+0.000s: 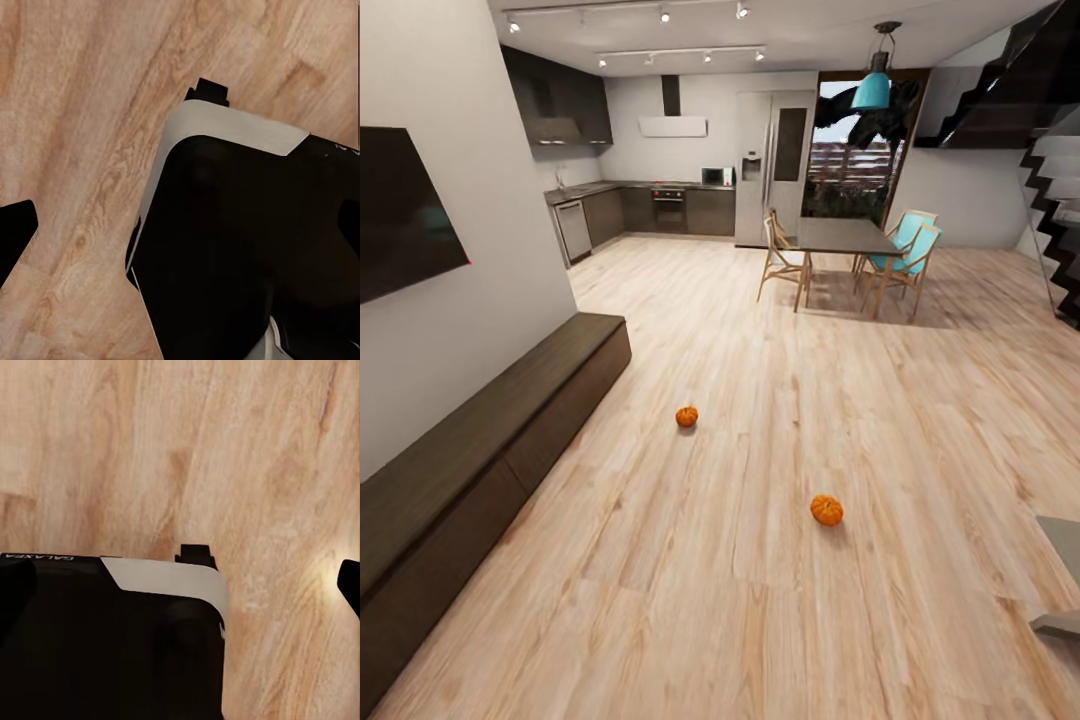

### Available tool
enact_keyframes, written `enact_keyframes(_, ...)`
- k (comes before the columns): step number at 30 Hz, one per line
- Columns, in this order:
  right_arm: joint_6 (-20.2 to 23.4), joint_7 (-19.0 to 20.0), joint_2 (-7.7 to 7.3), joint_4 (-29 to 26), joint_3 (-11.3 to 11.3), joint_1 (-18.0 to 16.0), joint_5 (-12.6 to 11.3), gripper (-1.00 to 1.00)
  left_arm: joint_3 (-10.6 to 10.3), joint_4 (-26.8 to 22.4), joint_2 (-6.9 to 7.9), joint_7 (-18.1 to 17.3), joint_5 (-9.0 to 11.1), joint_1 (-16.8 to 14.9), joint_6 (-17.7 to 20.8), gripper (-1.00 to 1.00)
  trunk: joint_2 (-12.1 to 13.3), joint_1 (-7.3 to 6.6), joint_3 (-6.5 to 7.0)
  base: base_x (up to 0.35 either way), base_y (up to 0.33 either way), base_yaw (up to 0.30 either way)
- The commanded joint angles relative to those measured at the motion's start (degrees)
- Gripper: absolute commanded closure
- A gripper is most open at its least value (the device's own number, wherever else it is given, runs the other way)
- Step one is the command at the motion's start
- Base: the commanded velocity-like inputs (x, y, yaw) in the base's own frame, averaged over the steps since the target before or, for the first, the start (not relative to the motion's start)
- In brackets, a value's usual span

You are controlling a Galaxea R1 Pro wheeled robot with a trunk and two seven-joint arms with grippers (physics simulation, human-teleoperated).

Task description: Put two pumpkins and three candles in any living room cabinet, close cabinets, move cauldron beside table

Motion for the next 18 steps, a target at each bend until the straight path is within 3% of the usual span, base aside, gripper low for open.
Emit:
enact_keyframes(1, 0.0, 0.0, 0.02, 0.0, 0.0, 0.0, 0.0, -1.0, 0.0, 0.0, 0.0, 0.0, 0.0, 0.0, 0.0, -1.0, 0.0, 0.0, 0.0, 0.325, 0.087, 0.0)
enact_keyframes(18, 0.0, 0.0, 0.05, 0.0, 0.0, 0.0, 0.0, -1.0, 0.0, 0.0, 0.01, 0.0, 0.0, 0.0, 0.0, -1.0, 0.0, 0.0, 0.0, 0.331, 0.011, 0.0)
